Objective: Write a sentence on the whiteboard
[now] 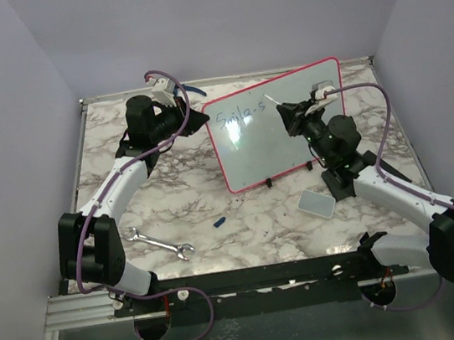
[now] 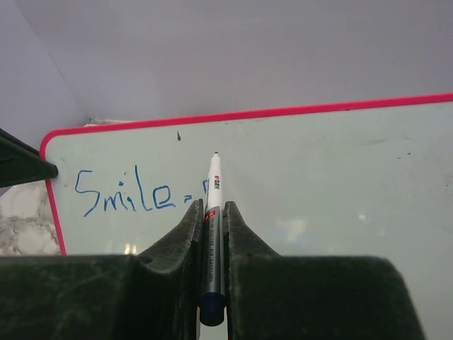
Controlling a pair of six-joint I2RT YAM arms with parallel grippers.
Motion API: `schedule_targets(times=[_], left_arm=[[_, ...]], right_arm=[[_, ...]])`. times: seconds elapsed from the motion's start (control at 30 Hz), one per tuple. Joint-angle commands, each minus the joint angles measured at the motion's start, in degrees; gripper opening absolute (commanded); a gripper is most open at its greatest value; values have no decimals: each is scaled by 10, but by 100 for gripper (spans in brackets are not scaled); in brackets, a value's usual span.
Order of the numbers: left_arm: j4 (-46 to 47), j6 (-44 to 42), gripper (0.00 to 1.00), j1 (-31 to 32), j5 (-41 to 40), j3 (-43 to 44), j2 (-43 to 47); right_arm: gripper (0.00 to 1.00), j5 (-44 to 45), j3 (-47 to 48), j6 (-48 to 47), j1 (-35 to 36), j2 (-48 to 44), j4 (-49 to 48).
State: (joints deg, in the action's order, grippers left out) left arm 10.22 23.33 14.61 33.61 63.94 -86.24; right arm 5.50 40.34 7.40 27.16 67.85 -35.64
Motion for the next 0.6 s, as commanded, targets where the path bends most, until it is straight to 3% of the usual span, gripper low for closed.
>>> schedule_targets(times=[0.0,0.57], left_arm=[[8,-4,3,-6,2,2,13],[9,-3,3,-6,4,5,14]], right_arm=[[1,25,19,-12,0,16,-16],[1,29,-24,3,0,6,12]])
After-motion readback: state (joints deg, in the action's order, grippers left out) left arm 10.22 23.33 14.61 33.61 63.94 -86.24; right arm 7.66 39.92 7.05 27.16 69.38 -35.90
